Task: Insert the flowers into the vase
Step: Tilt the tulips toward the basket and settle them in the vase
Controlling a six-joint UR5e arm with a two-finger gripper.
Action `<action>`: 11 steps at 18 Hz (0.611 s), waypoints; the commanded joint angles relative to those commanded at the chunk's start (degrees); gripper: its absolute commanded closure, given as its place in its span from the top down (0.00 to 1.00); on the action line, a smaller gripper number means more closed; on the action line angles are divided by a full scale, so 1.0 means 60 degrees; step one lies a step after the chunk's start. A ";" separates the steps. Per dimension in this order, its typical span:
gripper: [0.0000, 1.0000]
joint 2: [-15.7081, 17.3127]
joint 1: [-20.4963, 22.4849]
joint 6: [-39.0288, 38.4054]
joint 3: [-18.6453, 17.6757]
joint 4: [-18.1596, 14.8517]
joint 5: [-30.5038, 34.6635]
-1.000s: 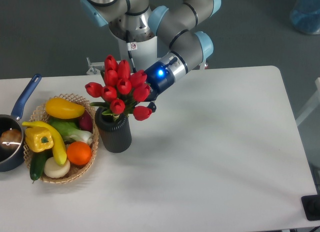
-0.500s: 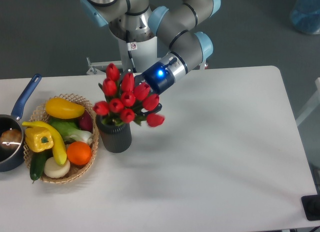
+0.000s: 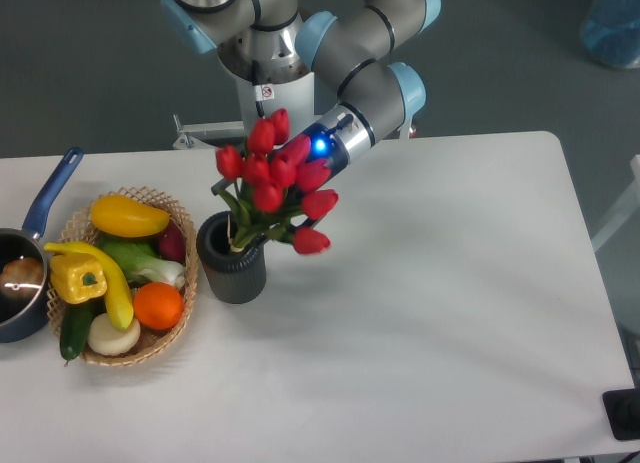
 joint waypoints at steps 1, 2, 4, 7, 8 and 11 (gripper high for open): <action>1.00 0.0059 -0.0058 -0.0015 -0.0044 0.0000 0.0000; 1.00 0.0146 -0.0102 -0.0029 -0.0074 -0.0015 0.0058; 1.00 0.0395 -0.0234 -0.0204 -0.0147 -0.0015 0.0103; 1.00 0.0484 -0.0278 -0.0264 -0.0191 -0.0015 0.0117; 1.00 0.0470 -0.0293 -0.0264 -0.0191 -0.0015 0.0132; 1.00 0.0397 -0.0308 -0.0249 -0.0162 -0.0059 0.0132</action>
